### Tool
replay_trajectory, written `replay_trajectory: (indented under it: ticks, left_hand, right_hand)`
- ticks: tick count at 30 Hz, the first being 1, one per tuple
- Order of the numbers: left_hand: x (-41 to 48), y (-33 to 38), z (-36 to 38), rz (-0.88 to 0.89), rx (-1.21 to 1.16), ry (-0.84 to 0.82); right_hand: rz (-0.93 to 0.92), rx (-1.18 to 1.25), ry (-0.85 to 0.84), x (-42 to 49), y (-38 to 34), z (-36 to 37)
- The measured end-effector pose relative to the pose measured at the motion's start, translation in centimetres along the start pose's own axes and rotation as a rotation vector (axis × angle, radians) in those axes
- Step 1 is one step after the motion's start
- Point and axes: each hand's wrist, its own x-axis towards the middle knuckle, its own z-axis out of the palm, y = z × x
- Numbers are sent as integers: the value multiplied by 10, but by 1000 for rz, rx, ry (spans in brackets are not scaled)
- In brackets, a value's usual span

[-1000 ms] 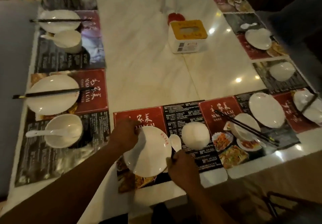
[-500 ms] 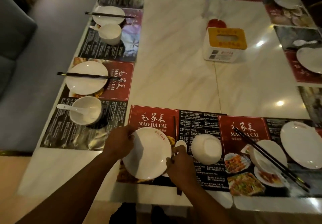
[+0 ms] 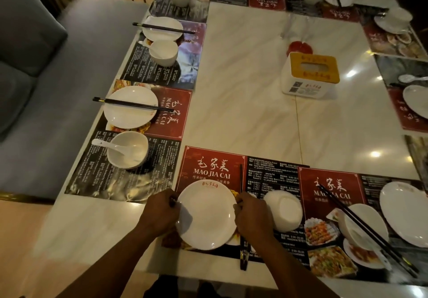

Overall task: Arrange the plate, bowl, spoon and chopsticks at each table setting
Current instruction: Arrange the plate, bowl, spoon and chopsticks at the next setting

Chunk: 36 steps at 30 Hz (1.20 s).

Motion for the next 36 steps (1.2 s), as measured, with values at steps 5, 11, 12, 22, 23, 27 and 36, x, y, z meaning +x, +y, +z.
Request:
replay_trajectory:
  ticks: [5,11,12,22,23,27,36]
  left_hand:
    - [0,-2,-3,-5,-24,-19]
    - [4,-1,-5,-1,-34,-42]
    - [4,-1,-5,2,-36,-41]
    - [4,-5,-4,2,-102,-47]
    - [4,-5,-3,6,-100,-51]
    - [5,-5,-4,21,-60,-61]
    - [2,17,-10,185,110,119]
  right_hand:
    - [-13,-54,-22,3,-3,0]
    - [-2,-103,-5,1,-5,2]
    - [0,-107,-1,1,-6,2]
    - [33,-98,1,-3,-6,3]
    - [41,-100,-8,-3,-6,2]
    - [47,-62,52,-11,-4,-3]
    - [114,128,146,-53,41,-10]
